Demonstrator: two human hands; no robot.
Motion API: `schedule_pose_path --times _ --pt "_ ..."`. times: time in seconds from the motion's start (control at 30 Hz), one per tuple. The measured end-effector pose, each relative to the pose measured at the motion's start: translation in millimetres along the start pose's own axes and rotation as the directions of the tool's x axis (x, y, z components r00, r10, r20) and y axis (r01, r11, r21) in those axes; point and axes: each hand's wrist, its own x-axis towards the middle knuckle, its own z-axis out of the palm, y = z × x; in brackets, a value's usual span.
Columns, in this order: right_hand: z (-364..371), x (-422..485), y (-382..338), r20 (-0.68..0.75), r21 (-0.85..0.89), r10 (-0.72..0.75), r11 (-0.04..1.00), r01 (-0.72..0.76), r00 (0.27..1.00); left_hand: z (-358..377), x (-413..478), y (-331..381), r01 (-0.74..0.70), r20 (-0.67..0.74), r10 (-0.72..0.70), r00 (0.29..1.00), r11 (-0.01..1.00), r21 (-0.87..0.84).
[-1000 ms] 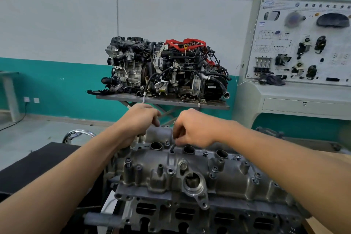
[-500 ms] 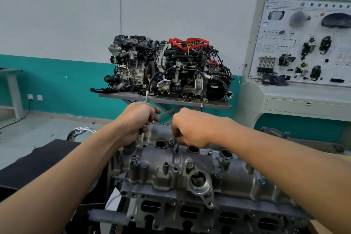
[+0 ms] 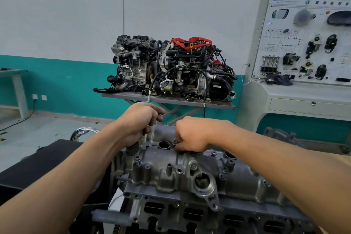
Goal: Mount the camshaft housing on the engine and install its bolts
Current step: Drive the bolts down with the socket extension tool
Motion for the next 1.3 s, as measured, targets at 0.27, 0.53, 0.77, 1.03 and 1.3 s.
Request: schedule_pose_path --times 0.27,0.53,0.77,1.03,1.3 --pt "-20.0 1.4 2.1 0.011 -0.007 0.033 0.999 -0.033 0.999 1.7 0.0 -0.5 0.034 0.013 -0.033 0.999 0.999 -0.034" --pt "-0.9 9.0 -4.7 0.09 -0.101 0.059 0.994 -0.05 0.994 3.8 -0.3 4.8 0.111 0.059 -0.11 0.992 0.994 -0.017" --pt "-3.8 3.9 -3.4 0.074 -0.059 0.085 0.995 -0.08 0.994 3.8 -0.2 5.0 0.11 0.075 -0.109 0.991 0.994 -0.014" --pt "-18.0 2.7 -8.6 -0.127 -0.028 0.094 0.995 -0.098 0.987 -5.0 -3.5 6.0 0.11 0.191 -0.087 0.978 0.987 -0.116" --pt "-37.7 12.3 -37.0 -0.42 0.421 0.084 0.9 0.111 0.904 -9.0 -2.1 -1.2 0.01 0.3 0.065 0.952 0.97 -0.241"
